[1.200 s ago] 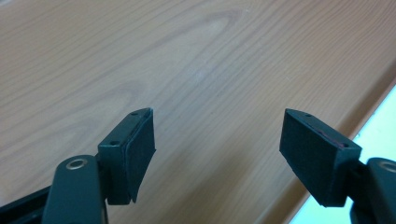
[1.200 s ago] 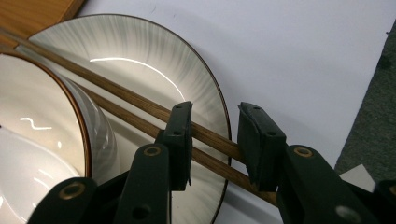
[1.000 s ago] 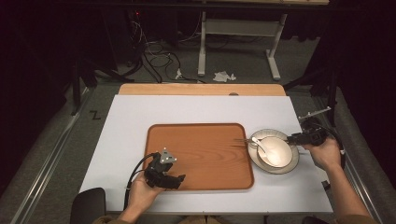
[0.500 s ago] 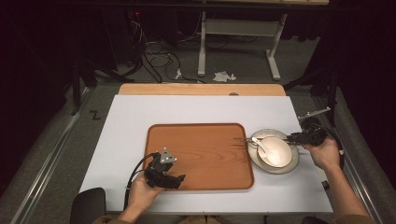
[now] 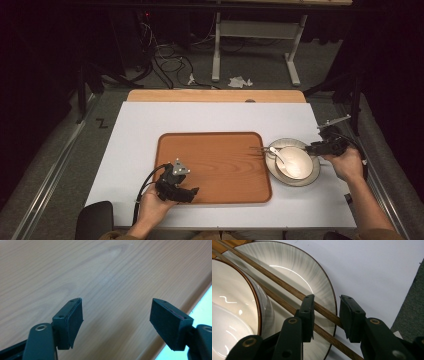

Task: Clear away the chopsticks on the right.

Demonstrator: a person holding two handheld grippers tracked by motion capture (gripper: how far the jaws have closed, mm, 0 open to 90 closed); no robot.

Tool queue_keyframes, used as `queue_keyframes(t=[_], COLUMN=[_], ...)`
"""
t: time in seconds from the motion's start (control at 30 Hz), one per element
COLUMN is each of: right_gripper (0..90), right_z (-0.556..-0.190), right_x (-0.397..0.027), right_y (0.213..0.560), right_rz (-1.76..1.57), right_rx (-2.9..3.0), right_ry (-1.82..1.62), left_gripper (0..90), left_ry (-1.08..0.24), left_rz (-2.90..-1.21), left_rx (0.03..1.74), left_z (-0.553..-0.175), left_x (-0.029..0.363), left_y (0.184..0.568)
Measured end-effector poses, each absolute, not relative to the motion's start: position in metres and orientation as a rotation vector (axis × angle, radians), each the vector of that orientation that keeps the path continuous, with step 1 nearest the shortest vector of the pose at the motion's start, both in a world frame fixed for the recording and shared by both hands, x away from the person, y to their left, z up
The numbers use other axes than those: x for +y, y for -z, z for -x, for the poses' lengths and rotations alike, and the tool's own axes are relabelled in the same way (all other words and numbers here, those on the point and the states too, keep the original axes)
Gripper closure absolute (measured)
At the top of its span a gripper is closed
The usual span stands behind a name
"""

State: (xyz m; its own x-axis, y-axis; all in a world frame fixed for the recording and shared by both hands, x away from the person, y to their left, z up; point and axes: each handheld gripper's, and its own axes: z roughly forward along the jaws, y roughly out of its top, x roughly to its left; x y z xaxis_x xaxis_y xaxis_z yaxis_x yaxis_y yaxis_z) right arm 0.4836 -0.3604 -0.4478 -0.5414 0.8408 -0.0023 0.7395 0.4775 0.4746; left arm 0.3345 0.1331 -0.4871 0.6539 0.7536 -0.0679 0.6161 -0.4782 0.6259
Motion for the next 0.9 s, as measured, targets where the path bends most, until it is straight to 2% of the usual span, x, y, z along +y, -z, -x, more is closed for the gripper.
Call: queue_keyframes(t=[0.4,0.7,0.9], right_gripper=[72.4,83.3,84.7], right_z=[-0.479,-0.472,-0.467], right_x=[-0.365,-0.358,-0.351], right_y=[0.45,0.454,0.454], right_rz=[-1.309,-1.172,-1.098], right_rx=[2.485,2.491,2.465], right_ry=[-0.578,-0.467,-0.418], left_gripper=[26.8,26.8,26.8], left_ry=[-0.284,-0.284,-0.286], left_rz=[-2.245,-2.245,-2.246], left_rx=[1.06,1.06,1.059], left_z=[-0.335,-0.335,-0.335], left_x=[0.133,0.133,0.133], left_y=[0.487,0.488,0.488])
